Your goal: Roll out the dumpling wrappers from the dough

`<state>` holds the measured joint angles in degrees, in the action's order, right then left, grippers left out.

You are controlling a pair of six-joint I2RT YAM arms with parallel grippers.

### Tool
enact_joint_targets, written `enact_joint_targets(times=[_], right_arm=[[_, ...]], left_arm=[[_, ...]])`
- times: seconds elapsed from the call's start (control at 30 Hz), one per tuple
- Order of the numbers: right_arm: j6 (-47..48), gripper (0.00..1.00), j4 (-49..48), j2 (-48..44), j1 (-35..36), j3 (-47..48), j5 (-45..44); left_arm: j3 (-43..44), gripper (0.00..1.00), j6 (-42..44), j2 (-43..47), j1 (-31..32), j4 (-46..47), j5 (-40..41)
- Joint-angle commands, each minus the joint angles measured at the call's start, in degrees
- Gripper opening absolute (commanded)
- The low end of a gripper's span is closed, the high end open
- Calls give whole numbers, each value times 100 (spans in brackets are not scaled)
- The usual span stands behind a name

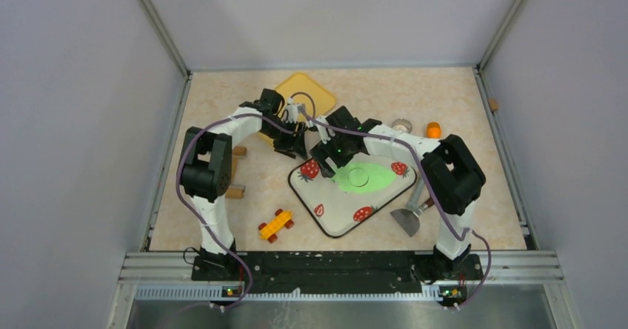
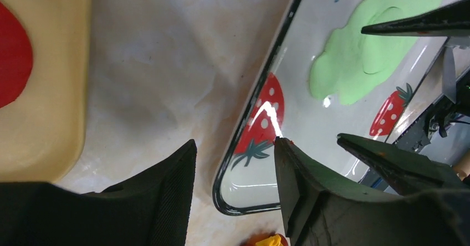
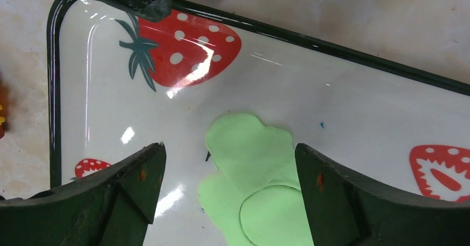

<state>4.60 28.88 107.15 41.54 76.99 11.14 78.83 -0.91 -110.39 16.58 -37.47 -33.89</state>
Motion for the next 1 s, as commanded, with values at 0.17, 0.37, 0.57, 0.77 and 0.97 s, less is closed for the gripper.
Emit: enact_joint_targets(times=[0.17,0.37,0.57,0.77,0.97], right_arm=[[120,88,-361,340,369,159,-438],[243,77,-419,338,461,-54,-985],[278,61,-434,379,460,-223,-1233],[219,45,-256,289,461,-230,-1545],[438,43,-370,174,416,-324,-1785]], left_arm=[[11,31,-76,-681,3,-25,-172],[-124,20,-91,-850,8,-33,-433],[-214,6,-58,-867,11,-34,-454],[-212,0,-41,-815,-1,1,-276],[-207,0,23,-815,0,-13,-301]])
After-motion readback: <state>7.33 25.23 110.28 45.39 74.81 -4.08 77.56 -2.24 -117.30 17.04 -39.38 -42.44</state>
